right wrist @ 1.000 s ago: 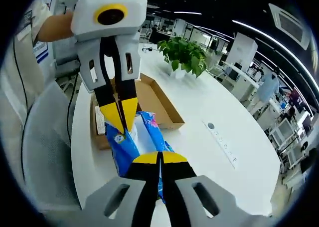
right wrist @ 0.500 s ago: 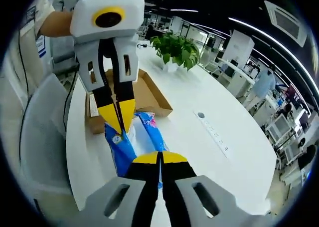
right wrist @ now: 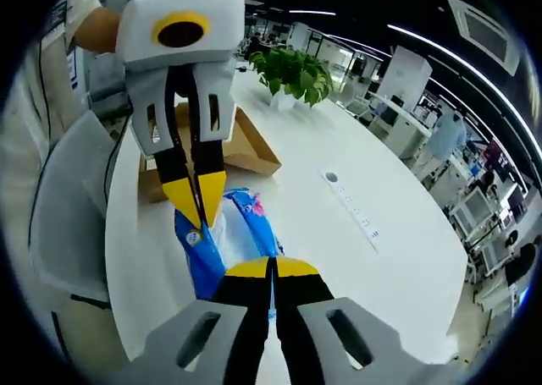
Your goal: Operate the shoe box by opening the lid, removing the specified soft item, and placing it in the target area until the item is outside and the box remains undamaged.
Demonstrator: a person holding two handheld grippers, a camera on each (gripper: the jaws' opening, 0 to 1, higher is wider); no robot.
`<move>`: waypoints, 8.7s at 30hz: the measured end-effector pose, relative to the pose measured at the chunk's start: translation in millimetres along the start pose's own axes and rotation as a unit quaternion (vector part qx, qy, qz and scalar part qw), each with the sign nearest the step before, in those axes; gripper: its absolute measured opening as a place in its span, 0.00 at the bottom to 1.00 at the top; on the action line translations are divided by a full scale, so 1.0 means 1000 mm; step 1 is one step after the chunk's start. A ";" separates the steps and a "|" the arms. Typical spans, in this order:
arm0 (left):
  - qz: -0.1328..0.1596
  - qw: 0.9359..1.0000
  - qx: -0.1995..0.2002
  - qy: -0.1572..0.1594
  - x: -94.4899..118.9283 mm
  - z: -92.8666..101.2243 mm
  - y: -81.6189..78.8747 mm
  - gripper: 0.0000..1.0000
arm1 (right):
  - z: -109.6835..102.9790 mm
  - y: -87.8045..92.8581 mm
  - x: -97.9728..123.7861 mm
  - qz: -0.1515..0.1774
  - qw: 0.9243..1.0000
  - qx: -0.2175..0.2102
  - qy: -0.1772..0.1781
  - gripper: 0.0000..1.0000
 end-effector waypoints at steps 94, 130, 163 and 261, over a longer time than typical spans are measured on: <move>-0.006 0.998 0.019 0.055 -0.122 -0.016 0.007 0.17 | 0.071 0.105 -0.036 -0.091 0.996 -0.010 0.022 0.20; 0.059 0.987 0.117 -0.095 0.020 -0.005 0.045 0.67 | 0.001 0.052 0.035 0.017 0.986 -0.156 0.061 0.77; 0.087 0.947 0.194 -0.240 0.160 0.049 0.133 0.97 | -0.070 0.007 0.049 0.089 0.980 -0.162 0.073 0.96; 0.013 0.854 0.355 -0.379 0.257 0.173 0.330 1.00 | -0.234 -0.043 -0.218 -0.143 0.929 0.137 -0.313 0.55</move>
Point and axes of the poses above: the point that each gripper's makers call its tool centre point, and the gripper's own axes: x roughly backward along the fingers, z roughly to its right, y roughly out of its underside, the point moved 2 cm from there along x, roughly backward along the fingers, and after that the axes turned 15 degrees about -x, right-handed, at the moved point
